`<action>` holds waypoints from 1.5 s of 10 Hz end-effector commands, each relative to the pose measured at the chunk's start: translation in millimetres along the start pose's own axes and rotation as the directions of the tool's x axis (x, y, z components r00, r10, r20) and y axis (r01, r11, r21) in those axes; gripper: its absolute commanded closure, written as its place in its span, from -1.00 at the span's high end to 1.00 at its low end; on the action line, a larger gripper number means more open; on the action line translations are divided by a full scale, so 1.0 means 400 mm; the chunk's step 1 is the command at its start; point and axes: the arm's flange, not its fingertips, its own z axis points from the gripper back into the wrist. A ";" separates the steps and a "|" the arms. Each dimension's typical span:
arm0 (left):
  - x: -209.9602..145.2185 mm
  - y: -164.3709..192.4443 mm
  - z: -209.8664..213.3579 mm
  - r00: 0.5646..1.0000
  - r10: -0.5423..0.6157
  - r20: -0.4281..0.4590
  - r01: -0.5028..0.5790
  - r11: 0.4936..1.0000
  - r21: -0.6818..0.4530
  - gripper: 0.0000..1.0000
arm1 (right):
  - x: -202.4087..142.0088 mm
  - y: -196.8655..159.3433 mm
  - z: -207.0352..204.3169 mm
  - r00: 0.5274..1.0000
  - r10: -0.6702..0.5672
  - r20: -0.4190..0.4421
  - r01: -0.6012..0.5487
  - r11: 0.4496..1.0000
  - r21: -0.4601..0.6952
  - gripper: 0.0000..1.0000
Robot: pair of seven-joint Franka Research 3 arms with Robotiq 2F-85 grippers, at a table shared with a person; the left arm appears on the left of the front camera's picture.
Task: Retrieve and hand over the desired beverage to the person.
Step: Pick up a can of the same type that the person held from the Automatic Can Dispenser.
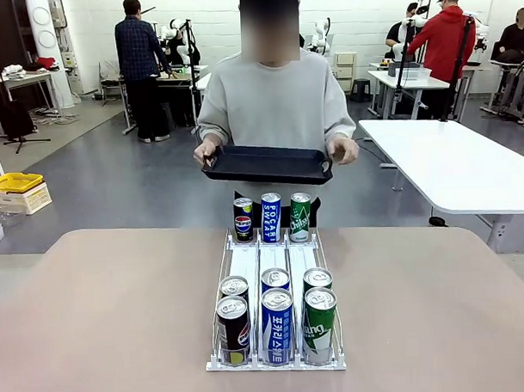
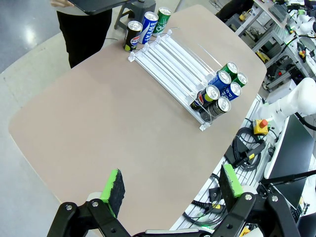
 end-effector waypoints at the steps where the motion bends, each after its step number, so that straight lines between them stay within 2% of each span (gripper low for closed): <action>1: -0.004 0.002 0.003 1.000 -0.006 0.009 0.007 1.000 -0.012 1.00 | 0.009 -0.001 -0.002 1.000 0.007 0.004 -0.007 1.000 0.026 1.00; 15: -0.004 0.002 0.003 1.000 -0.006 0.009 0.007 1.000 -0.012 1.00 | 0.009 -0.001 -0.002 1.000 0.007 0.004 -0.007 1.000 0.026 1.00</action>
